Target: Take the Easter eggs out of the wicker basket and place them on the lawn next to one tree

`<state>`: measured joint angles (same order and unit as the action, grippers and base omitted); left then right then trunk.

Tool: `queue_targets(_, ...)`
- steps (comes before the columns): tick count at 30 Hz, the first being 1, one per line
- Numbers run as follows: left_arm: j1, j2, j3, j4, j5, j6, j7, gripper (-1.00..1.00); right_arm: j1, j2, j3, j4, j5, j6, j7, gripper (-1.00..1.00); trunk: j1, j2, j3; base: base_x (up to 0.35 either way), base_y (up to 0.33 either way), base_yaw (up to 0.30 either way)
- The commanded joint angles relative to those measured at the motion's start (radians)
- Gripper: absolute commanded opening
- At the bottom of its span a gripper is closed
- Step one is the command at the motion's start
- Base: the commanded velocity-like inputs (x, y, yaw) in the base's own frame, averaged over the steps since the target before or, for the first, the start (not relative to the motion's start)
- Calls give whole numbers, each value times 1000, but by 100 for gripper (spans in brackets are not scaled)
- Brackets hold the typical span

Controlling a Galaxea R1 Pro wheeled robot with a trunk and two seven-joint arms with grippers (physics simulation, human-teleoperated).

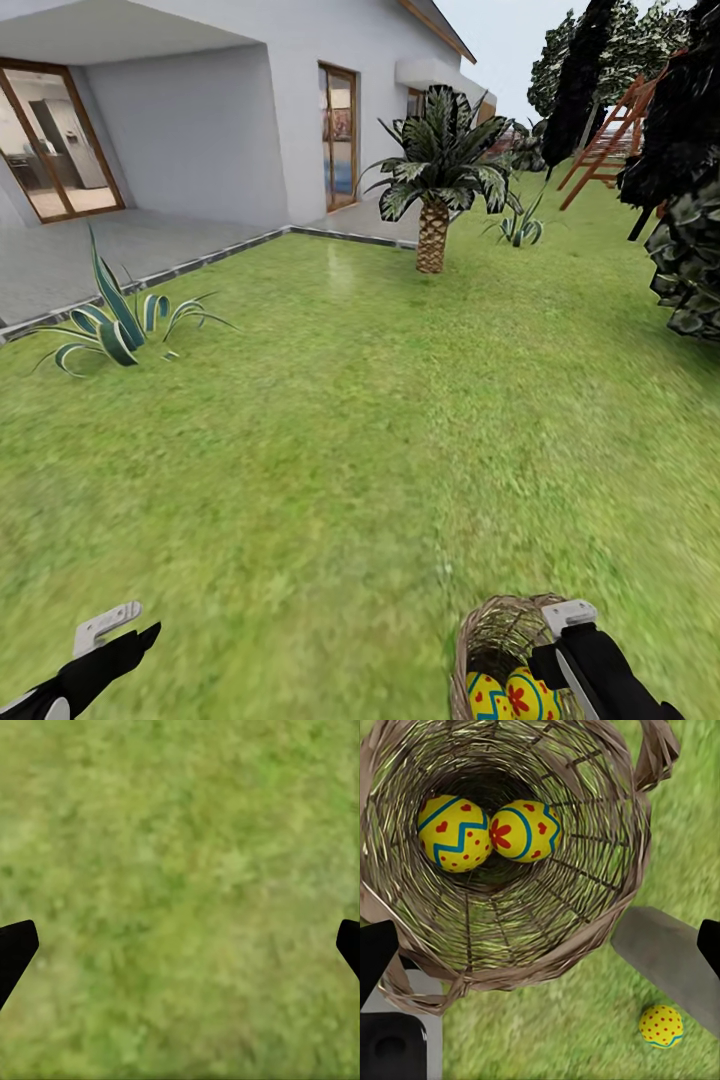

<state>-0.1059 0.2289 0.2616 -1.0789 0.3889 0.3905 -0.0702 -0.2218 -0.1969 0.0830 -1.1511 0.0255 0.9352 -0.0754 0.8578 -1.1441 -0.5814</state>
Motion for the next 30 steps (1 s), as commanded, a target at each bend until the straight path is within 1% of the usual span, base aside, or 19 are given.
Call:
queue_targets(1, 0, 0, 2, -1, 6, 7, -3, 100, -1, -1, 3, -1, 2, 5, -3, 100, 4, -8, -4, 0, 0, 0)
queue_targets(30, 0, -2, 1, -1, 5, 7, -2, 100, -1, 0, 1, -1, 2, 4, -3, 100, 115, -211, -95, 0, 0, 0)
